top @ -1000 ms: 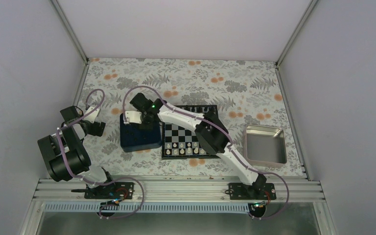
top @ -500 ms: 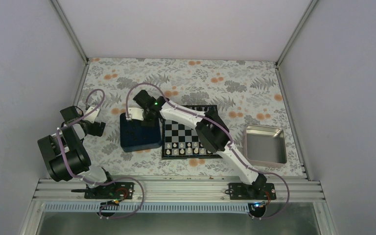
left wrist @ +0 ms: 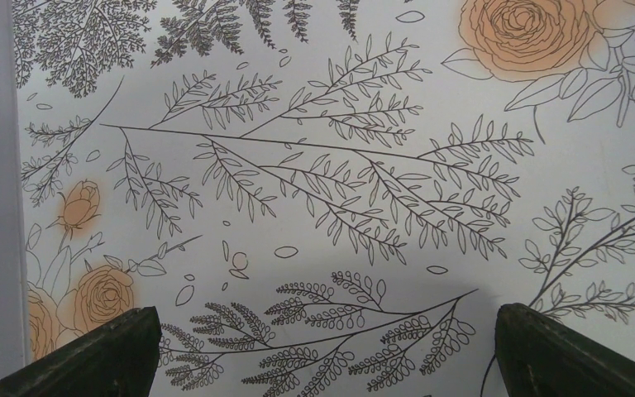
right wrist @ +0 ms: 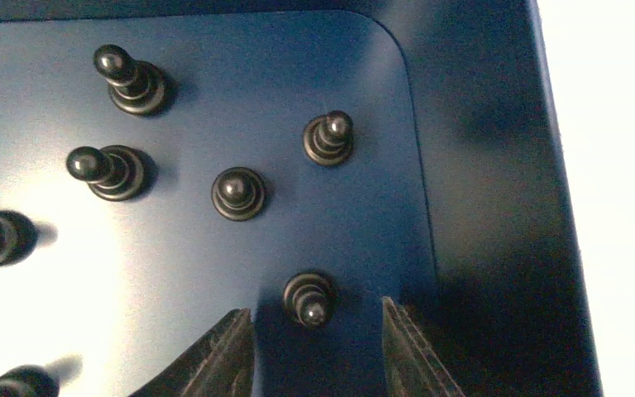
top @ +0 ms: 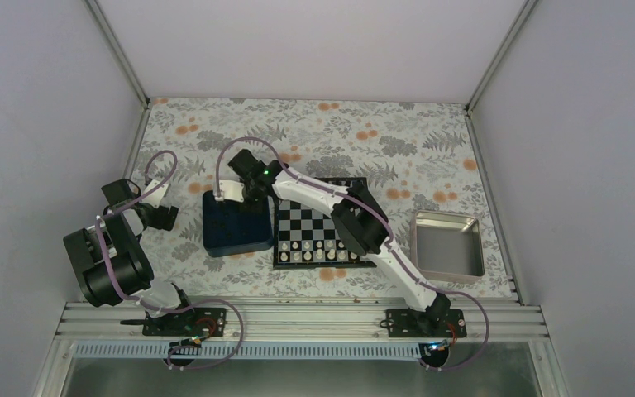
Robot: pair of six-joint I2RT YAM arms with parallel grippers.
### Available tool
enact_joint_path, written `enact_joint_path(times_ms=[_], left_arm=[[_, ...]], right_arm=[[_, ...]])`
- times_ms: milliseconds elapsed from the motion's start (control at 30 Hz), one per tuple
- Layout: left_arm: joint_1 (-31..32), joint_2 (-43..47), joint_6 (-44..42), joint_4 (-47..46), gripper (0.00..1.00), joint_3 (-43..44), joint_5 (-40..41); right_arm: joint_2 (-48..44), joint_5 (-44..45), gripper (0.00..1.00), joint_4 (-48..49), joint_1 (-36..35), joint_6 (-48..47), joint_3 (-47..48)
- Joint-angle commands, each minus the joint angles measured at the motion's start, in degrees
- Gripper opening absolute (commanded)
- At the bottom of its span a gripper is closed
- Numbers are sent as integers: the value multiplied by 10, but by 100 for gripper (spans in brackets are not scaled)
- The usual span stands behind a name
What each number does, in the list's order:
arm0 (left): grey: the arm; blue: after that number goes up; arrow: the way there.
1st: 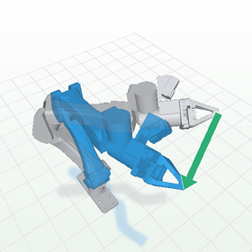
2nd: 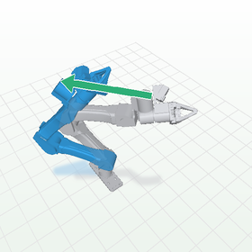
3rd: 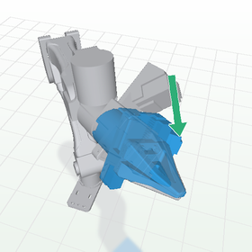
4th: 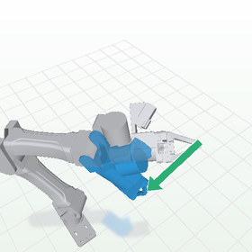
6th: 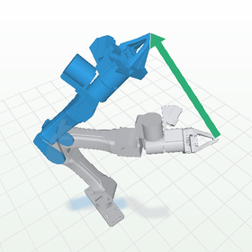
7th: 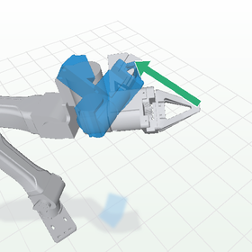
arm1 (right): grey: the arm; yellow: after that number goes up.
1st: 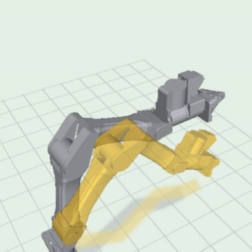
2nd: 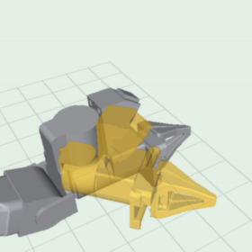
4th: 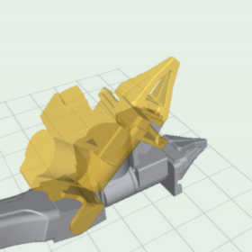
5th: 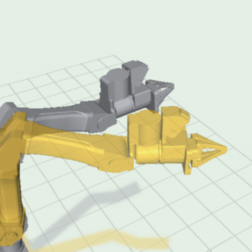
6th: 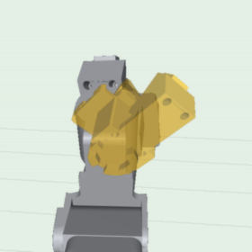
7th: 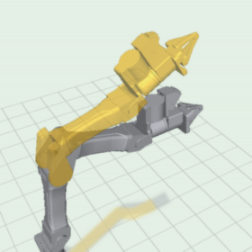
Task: Set up the chess pieces on the board
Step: Pick up the chess piece from the storage box.
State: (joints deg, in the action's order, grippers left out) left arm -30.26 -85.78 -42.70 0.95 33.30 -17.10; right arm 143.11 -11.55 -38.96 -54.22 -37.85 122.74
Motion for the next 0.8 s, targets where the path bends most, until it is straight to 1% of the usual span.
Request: enact_joint_path(times_ms=[0, 200, 267, 333, 400, 567, 667, 767], left_arm=[[-3, -9, -12, 23, 100, -5, -7], [-3, -10, -12, 22, 100, -5, -6], [-4, -10, -12, 22, 100, -5, -7], [-4, -11, -13, 22, 100, -4, -7], [-3, -11, -12, 22, 100, -4, -7], [-4, -11, -12, 22, 100, -5, -6], [-3, -10, -13, 22, 100, -5, -6], [-4, -10, -12, 22, 100, -5, -6]], right_arm=[[21, -23, 41, 13, 3, 7, 10], [26, -25, 41, 17, 1, 10, 14], [28, -25, 39, 16, 1, 9, 16], [29, -25, 35, 16, 0, 10, 16], [29, -25, 26, 13, 0, 9, 18], [22, -30, 11, 14, 1, 11, 18], [14, -34, 6, 13, 2, 15, 17], [-8, -37, 4, 12, 6, 23, 8]])
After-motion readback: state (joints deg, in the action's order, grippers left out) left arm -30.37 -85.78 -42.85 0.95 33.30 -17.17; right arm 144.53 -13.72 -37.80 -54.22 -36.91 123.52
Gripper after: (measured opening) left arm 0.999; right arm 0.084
